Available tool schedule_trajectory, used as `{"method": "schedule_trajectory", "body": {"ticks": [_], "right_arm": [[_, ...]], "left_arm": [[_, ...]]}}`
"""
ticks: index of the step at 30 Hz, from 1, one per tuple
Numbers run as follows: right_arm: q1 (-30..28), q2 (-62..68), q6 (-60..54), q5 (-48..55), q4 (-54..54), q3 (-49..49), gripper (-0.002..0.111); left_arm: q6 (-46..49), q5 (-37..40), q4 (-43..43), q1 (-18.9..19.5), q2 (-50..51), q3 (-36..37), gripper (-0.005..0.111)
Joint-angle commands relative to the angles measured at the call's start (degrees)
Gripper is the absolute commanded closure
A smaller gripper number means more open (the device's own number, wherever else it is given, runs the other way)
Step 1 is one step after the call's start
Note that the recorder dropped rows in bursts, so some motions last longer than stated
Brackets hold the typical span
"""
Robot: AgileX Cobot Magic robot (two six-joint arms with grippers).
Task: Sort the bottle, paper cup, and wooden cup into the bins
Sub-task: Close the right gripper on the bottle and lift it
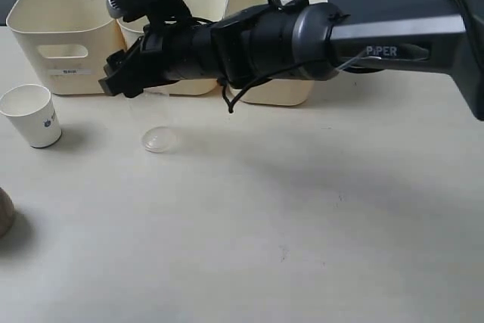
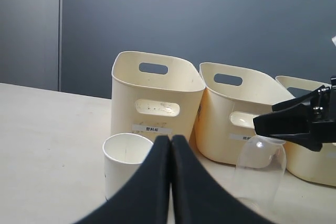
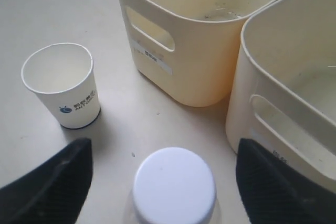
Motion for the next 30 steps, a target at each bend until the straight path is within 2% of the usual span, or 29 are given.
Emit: {"method": "schedule_trajectory", "body": {"ticks": [1, 9, 12, 17, 18, 20, 21, 23, 26, 30], "right_arm": [[-0.15, 1.08, -0.03, -0.79, 0.09, -0.45, 0.036], [-0.15, 1.33, -0.03, -2.64, -0.18, -0.45, 0.036], [-0.15, 1.33, -0.16, -2.64, -0.34, -0.54, 0.042], [-0.15, 1.4, -0.16, -0.01, -1.43, -1.91, 0.044], [-0.15, 1.4, -0.16, -0.01, -1.43, -2.14, 0.046], [-0.15, 1.4, -0.05, 0.41, -1.43, -2.14, 0.059], [-0.15, 1.4, -0.05, 1.39, -1.6, -2.14, 0.062], [-0.15, 1.4, -0.05, 1.52, -1.76, -2.14, 0.059], [-0.15, 1.78, -0.05, 1.52, -1.76, -2.14, 0.047], [-0.15, 3.46, -0.05, 1.52, -1.76, -2.14, 0.047]], "left_arm": [[-0.24, -0.09, -0.55, -0.37, -0.4, -0.01, 0.107], [-0.24, -0.09, -0.55, -0.37, -0.4, -0.01, 0.107], [-0.24, -0.09, -0.55, -0.37, -0.4, -0.01, 0.107], [-0.24, -0.09, -0.55, -0.37, -0.4, -0.01, 0.107], [-0.24, -0.09, -0.55, -0.37, -0.4, -0.01, 0.107], [-0.24, -0.09, -0.55, -0.37, -0.4, -0.01, 0.107], [-0.24, -0.09, -0.55, -0.37, -0.4, -0.01, 0.107], [-0.24, -0.09, -0.55, -0.37, -0.4, -0.01, 0.107], [-0.24, -0.09, -0.55, -0.37, -0.4, -0.01, 0.107], [-0.24, -0.09, -0.55, -0.37, -0.4, -0.01, 0.107]]}}
